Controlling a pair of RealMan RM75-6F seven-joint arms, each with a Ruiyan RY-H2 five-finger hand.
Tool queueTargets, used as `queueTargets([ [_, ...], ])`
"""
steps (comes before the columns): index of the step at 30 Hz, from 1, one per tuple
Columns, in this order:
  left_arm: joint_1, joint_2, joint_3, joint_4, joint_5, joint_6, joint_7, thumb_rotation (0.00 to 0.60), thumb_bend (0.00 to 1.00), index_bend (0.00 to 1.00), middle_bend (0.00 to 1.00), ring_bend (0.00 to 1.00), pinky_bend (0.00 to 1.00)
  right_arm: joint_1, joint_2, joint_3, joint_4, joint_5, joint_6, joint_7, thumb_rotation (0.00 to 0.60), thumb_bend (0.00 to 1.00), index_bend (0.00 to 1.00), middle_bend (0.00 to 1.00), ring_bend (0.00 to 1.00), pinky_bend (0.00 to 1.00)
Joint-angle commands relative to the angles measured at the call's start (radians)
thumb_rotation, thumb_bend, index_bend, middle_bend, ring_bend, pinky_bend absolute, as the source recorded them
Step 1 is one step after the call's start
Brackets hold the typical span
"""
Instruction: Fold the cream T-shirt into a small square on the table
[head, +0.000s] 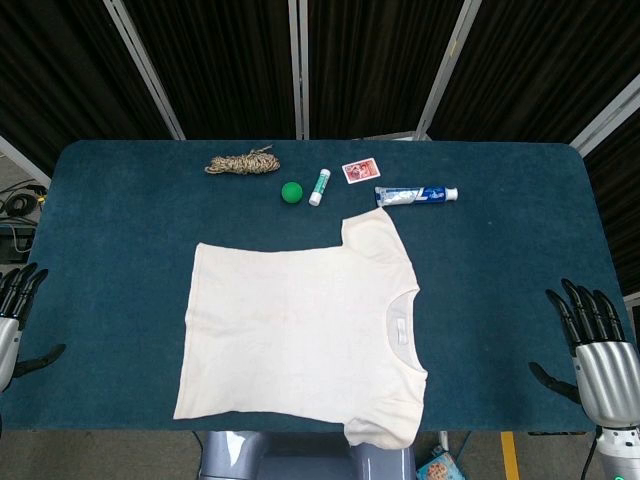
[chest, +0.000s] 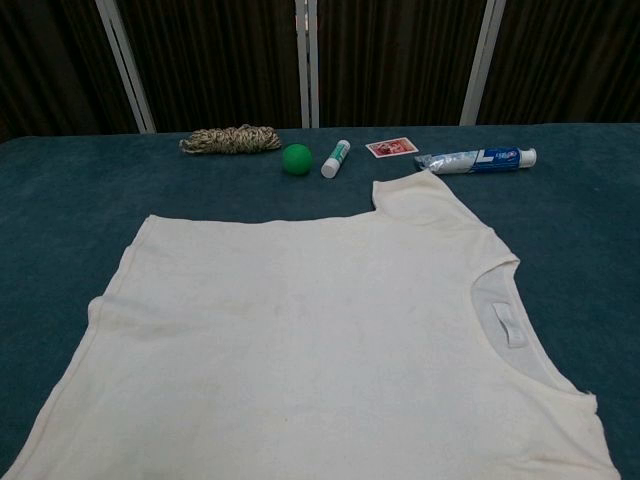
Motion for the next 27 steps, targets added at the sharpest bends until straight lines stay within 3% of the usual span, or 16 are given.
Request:
queueTargets([
  [1,0.0,-0.001,0.0,-0.001,0.0,-0.001,0.004,0.6,0.0,0.0,0.0,0.0,0.0,0.002,0.002,-0.006,-0.001,-0.003,-0.009,0.007,0.6,0.0,0.1,0.0,0.0,0.0],
  [7,0.001,-0.005,0.0,-0.001,0.001,0.001,0.012,0.6,0.0,0.0,0.0,0.0,0.0,0.023,0.009,-0.036,0.0,-0.03,-0.069,0.02,0.6,0.0,0.11,0.0,0.0,0.0],
  [14,-0.006,-0.006,-0.008,-0.005,-0.01,-0.009,0.024,0.6,0.0,0.0,0.0,0.0,0.0,0.134,0.015,-0.167,0.135,-0.257,-0.255,0.164,0.6,0.0,0.22,0.0,0.0,0.0],
  [18,-0.013,-0.02,-0.013,0.003,-0.026,-0.022,0.061,0.6,0.0,0.0,0.0,0.0,0.0,0.2,-0.049,-0.225,0.253,-0.369,-0.325,0.254,0.6,0.0,0.26,0.0,0.0,0.0],
  [27,-0.022,-0.036,-0.02,0.012,-0.063,-0.049,0.079,0.6,0.0,0.0,0.0,0.0,0.0,0.277,-0.232,-0.246,0.46,-0.484,-0.288,0.312,0.6,0.0,0.3,0.0,0.0,0.0],
])
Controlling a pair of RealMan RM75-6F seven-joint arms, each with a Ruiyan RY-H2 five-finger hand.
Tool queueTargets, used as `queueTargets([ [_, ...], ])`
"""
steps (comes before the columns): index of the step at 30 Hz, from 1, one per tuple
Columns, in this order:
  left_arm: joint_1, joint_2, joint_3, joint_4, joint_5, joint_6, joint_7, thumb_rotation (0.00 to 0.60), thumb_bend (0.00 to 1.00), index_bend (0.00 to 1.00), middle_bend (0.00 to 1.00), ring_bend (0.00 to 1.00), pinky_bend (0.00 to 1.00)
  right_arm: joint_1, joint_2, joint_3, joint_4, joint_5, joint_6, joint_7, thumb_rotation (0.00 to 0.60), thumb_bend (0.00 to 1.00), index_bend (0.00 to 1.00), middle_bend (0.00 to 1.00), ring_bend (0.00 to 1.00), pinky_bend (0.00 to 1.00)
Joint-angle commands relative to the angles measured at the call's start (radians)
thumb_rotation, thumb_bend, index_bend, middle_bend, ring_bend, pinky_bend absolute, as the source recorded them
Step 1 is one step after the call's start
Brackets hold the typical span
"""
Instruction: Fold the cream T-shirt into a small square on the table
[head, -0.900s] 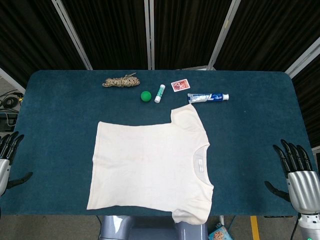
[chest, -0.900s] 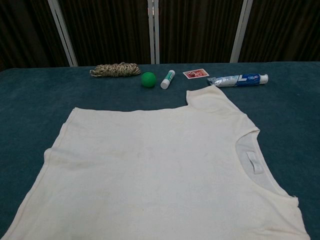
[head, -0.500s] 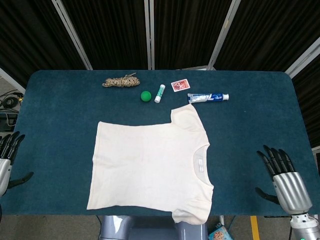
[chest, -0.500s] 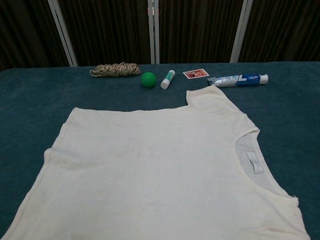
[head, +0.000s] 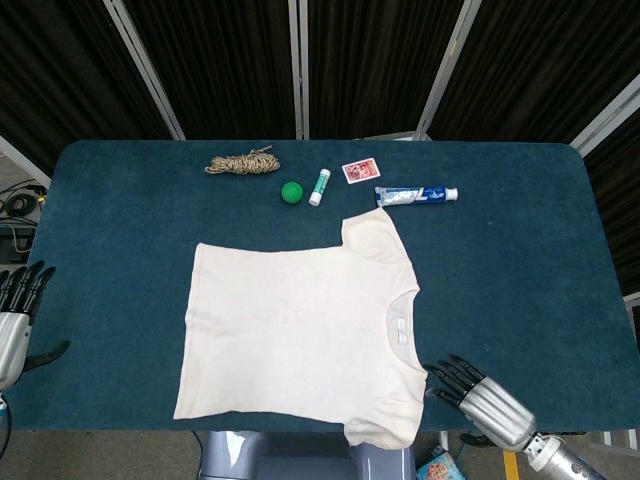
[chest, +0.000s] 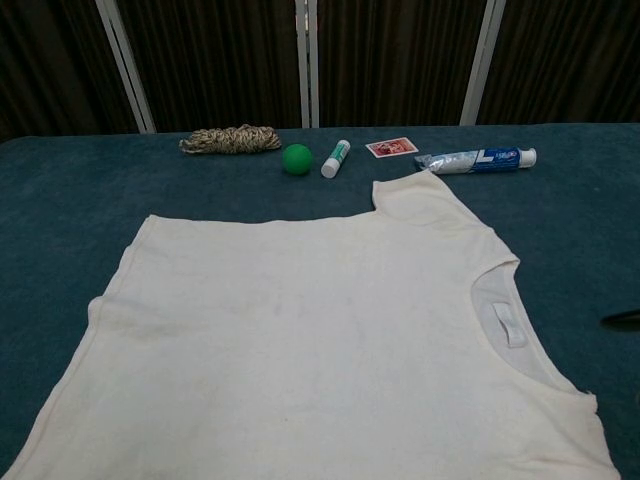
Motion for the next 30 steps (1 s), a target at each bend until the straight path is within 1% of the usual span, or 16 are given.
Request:
queueTargets([
  [1,-0.002,-0.001,-0.003,0.005,-0.01,-0.007,-0.005,0.6,0.0,0.0,0.0,0.0,0.0,0.046,-0.073,-0.013,0.063,-0.04,0.013,0.025,0.6,0.0,0.3,0.0,0.0,0.0],
  [7,-0.002,0.0,-0.001,0.009,-0.01,-0.009,-0.011,0.6,0.0,0.0,0.0,0.0,0.0,0.08,-0.149,-0.029,0.146,-0.078,0.003,-0.046,0.6,0.0,0.31,0.0,0.0,0.0],
  [17,-0.004,-0.002,-0.001,0.01,-0.015,-0.015,-0.008,0.6,0.0,0.0,0.0,0.0,0.0,0.098,-0.225,-0.048,0.261,-0.093,0.039,-0.088,0.6,0.0,0.32,0.0,0.0,0.0],
  [23,-0.006,-0.003,-0.002,0.012,-0.02,-0.02,-0.009,0.6,0.0,0.0,0.0,0.0,0.0,0.107,-0.254,-0.057,0.298,-0.081,0.035,-0.091,0.6,0.0,0.32,0.0,0.0,0.0],
  [30,-0.008,-0.004,-0.002,0.015,-0.026,-0.025,-0.009,0.6,0.0,0.0,0.0,0.0,0.0,0.124,-0.284,-0.066,0.303,-0.07,0.033,-0.114,0.6,0.0,0.32,0.0,0.0,0.0],
])
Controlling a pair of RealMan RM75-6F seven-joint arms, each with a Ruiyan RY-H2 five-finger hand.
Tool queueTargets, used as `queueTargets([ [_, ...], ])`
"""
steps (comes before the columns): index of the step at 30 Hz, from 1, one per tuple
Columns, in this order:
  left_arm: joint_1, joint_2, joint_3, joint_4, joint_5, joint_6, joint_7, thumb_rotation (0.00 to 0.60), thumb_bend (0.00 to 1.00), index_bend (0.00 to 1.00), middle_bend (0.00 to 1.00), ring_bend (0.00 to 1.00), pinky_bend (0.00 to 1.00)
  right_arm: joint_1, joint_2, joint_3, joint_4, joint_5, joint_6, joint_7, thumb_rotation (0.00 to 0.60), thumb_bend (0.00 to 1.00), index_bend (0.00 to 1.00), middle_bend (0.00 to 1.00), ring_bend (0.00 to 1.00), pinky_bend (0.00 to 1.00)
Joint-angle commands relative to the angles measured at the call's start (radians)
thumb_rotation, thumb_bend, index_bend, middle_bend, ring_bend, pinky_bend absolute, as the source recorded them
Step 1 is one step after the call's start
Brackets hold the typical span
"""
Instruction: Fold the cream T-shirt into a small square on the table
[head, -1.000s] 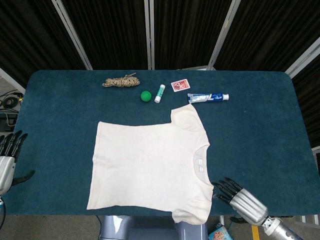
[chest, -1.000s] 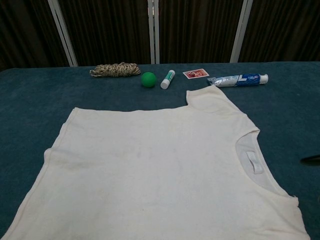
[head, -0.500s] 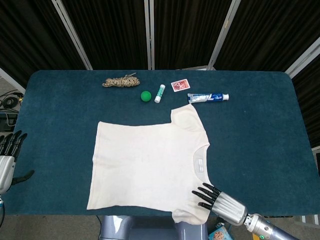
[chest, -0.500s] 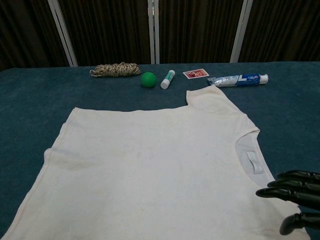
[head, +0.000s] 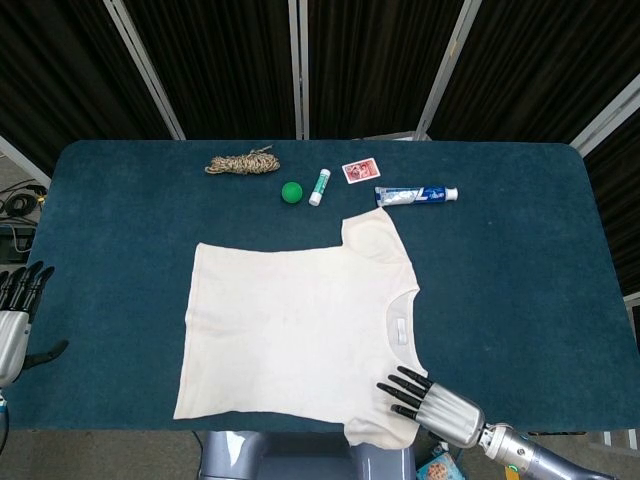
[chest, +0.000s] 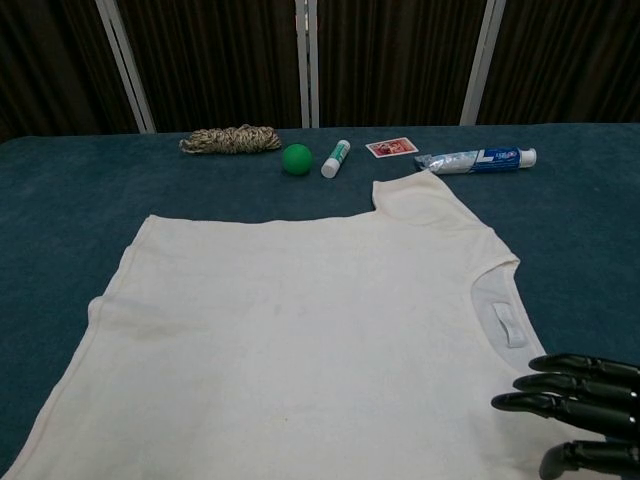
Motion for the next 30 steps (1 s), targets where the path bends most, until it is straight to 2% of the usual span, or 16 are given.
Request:
queueTargets([
  [1,0.0,0.0,0.0,0.0,0.0,0.001,0.0,0.6,0.0,0.0,0.0,0.0,0.0,0.006,-0.012,-0.001,-0.002,0.01,-0.006,-0.009,0.6,0.0,0.32,0.0,0.0,0.0],
  [10,0.0,0.0,-0.002,0.001,-0.008,-0.001,-0.003,0.6,0.0,0.0,0.0,0.0,0.0,0.015,-0.054,-0.007,0.001,0.038,0.004,-0.007,0.6,0.03,0.32,0.01,0.0,0.0],
  [19,0.004,0.008,-0.005,-0.001,-0.02,0.001,-0.014,0.6,0.0,0.0,0.0,0.0,0.0,0.027,-0.072,-0.01,-0.009,0.059,0.025,-0.004,0.6,0.21,0.33,0.02,0.0,0.0],
  [25,0.003,0.008,-0.005,-0.004,-0.022,-0.001,-0.01,0.6,0.0,0.0,0.0,0.0,0.0,0.031,-0.071,-0.014,-0.013,0.075,0.028,-0.005,0.6,0.24,0.33,0.02,0.0,0.0],
  [28,0.003,0.007,-0.004,-0.004,-0.023,-0.002,-0.007,0.6,0.0,0.0,0.0,0.0,0.0,0.035,-0.066,-0.022,-0.014,0.08,0.024,-0.005,0.6,0.27,0.38,0.02,0.0,0.0],
  [30,0.003,0.006,-0.003,-0.004,-0.024,-0.004,-0.004,0.6,0.0,0.0,0.0,0.0,0.0,0.037,-0.062,-0.025,-0.016,0.084,0.023,-0.005,0.6,0.29,0.45,0.01,0.0,0.0],
])
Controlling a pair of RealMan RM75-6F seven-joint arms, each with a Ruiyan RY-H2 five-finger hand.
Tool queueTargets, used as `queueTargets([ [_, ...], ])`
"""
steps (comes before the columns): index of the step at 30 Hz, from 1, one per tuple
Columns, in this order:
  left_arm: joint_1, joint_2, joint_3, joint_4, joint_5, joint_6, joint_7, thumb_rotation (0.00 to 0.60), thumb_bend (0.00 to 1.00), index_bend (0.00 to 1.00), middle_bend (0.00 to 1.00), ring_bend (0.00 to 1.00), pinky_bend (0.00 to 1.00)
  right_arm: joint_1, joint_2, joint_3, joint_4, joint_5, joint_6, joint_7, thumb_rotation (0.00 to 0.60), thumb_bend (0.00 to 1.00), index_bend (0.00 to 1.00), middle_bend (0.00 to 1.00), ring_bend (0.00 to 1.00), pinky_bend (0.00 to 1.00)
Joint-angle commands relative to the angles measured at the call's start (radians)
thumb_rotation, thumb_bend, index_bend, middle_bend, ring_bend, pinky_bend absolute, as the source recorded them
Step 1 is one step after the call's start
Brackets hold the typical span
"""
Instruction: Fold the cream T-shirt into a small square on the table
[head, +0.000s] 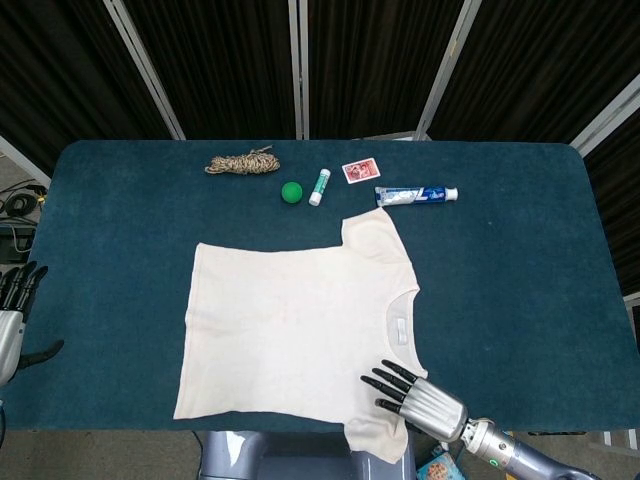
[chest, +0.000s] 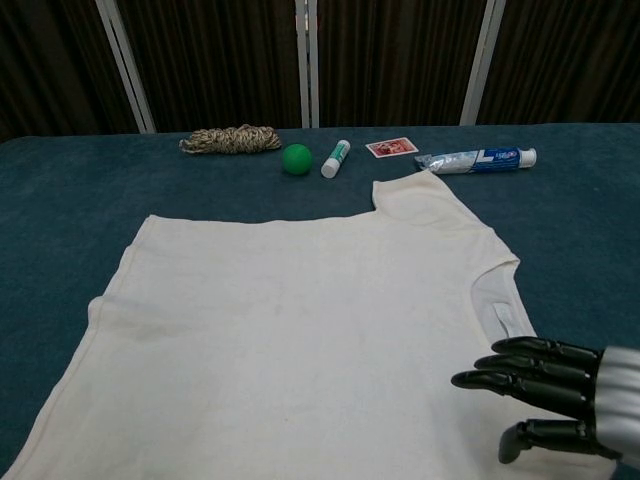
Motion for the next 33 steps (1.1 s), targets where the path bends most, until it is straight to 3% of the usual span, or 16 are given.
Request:
queueTargets([
  [1,-0.001,-0.001,0.001,0.0,-0.001,-0.003,0.004,0.6,0.0,0.0,0.0,0.0,0.0,0.002,0.004,-0.004,-0.002,0.006,0.0,0.0,0.6,0.3,0.47,0.01,0.0,0.0],
  [9,-0.003,-0.014,0.016,-0.003,0.013,-0.015,0.015,0.6,0.0,0.0,0.0,0.0,0.0,0.0,0.002,-0.013,0.0,0.016,0.029,0.02,0.6,0.44,0.65,0.02,0.0,0.0],
  [11,-0.013,-0.02,0.04,-0.016,0.038,-0.048,0.013,0.6,0.0,0.02,0.0,0.0,0.0,-0.001,-0.002,-0.016,0.007,0.016,0.038,0.03,0.6,0.45,0.68,0.02,0.0,0.0],
  [17,-0.046,-0.051,0.097,0.012,0.174,-0.094,-0.057,0.6,0.0,0.32,0.0,0.0,0.0,-0.001,-0.008,-0.019,0.023,0.021,0.057,0.048,0.6,0.45,0.72,0.02,0.0,0.0],
  [20,-0.067,-0.077,0.129,0.053,0.243,-0.122,-0.097,0.6,0.01,0.38,0.0,0.0,0.0,0.0,-0.009,-0.019,0.029,0.027,0.059,0.055,0.6,0.45,0.72,0.02,0.0,0.0],
  [26,-0.134,-0.16,0.203,0.202,0.418,-0.166,-0.224,0.6,0.2,0.42,0.0,0.0,0.0,-0.002,-0.008,-0.021,0.035,0.033,0.073,0.062,0.6,0.45,0.72,0.02,0.0,0.0],
  [33,-0.152,-0.222,0.248,0.26,0.444,-0.215,-0.256,0.6,0.3,0.43,0.0,0.0,0.0,-0.004,-0.008,-0.023,0.036,0.033,0.088,0.065,0.6,0.46,0.73,0.03,0.0,0.0],
])
